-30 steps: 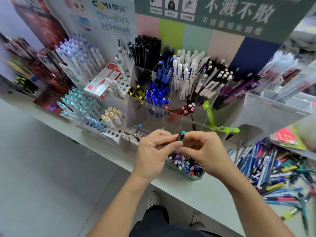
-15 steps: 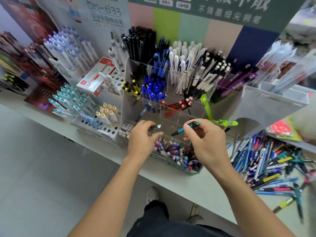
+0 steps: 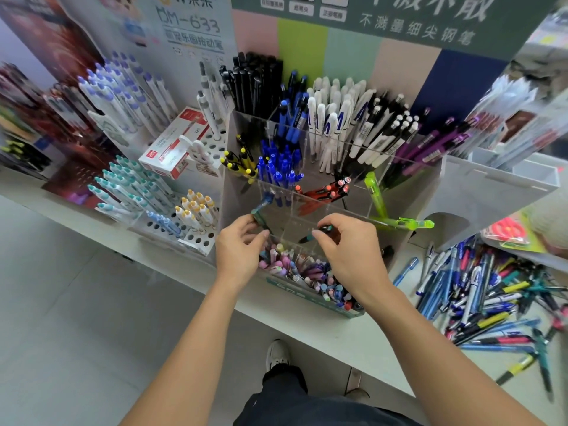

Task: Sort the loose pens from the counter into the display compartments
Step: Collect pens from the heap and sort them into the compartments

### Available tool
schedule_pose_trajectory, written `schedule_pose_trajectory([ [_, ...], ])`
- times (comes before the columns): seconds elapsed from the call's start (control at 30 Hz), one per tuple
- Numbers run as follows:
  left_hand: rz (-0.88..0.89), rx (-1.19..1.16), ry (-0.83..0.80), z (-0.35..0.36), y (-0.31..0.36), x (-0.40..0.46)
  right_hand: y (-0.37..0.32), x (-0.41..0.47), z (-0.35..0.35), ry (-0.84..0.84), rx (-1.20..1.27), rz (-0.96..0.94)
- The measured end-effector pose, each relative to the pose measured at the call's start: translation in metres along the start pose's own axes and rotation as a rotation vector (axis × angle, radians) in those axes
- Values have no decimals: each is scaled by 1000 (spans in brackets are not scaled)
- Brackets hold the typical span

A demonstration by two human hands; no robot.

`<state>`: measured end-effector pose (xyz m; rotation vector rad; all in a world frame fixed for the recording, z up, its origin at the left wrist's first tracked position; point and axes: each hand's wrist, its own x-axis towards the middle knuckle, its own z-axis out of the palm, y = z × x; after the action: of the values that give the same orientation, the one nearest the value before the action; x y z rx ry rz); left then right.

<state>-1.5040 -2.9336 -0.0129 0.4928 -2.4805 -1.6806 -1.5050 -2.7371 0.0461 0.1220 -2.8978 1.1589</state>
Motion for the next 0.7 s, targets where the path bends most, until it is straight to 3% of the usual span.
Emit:
schedule_pose_trajectory([
  [0.13, 72, 145, 18, 5, -2, -6, -1, 4, 3, -108, -98, 110],
  [0.3, 290, 260, -32, 21, 6, -4, 2, 5, -5, -118, -262, 122],
  [0.5, 236, 226, -1, 27, 7, -8, 11, -2, -9, -137, -98, 110],
  [0.7, 221, 95, 121, 27, 21, -42, 14, -32, -53, 5, -26, -68],
])
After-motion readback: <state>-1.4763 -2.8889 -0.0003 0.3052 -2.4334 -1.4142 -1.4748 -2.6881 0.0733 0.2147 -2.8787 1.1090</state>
